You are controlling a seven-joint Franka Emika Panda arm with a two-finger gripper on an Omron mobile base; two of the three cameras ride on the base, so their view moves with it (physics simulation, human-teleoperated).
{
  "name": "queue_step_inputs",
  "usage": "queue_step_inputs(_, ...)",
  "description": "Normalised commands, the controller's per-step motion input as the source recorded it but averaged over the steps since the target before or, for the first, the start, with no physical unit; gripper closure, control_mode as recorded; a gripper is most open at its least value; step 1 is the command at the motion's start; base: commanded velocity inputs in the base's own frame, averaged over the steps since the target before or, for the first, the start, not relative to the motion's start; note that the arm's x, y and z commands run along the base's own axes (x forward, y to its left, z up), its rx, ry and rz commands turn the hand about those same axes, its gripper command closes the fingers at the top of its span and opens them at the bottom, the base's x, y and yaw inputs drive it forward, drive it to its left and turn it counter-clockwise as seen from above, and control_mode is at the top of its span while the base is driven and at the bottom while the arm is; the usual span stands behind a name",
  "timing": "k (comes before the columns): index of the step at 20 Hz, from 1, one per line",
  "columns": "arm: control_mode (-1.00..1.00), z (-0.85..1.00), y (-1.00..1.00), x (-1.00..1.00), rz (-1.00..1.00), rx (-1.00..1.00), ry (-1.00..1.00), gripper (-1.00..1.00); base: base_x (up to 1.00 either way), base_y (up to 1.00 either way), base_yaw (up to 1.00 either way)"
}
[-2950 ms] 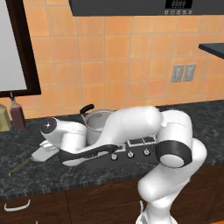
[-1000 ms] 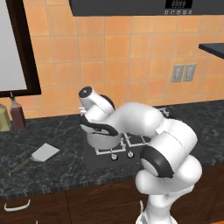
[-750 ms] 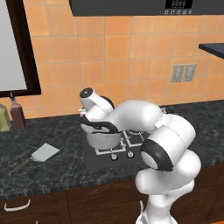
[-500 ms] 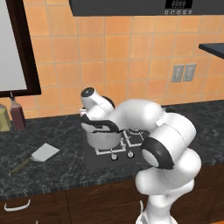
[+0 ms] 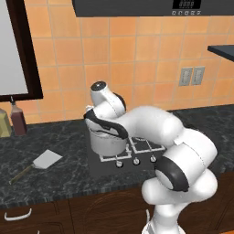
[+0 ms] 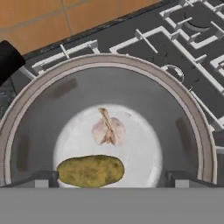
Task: Put the garlic and potato in the pot. Retrieve the spatula and lightly stir the vegetables in the pot.
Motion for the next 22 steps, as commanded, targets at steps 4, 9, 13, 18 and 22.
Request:
queue_step_inputs(4,-1.00,0.71,0.86,-0.76,0.08,0.02,-0.02,-1.00,0.00,0.00,0.00)
queue_step_inputs(9,-1.00,0.15,1.00,-0.62,0.17,0.01,0.00,-1.00,0.00,0.00,0.00)
queue_step_inputs(13,-1.00,0.00,1.00,-0.10,0.14,0.11,0.07,-1.00,0.00,0.00,0.00)
queue_step_inputs(18,-1.00,-0.12,1.00,0.00,0.09,0.17,0.11,-1.00,0.00,0.00,0.00)
queue_step_inputs(22,-1.00,-0.40,1.00,-0.23,-0.03,0.02,0.00,-1.00,0.00,0.00,0.00)
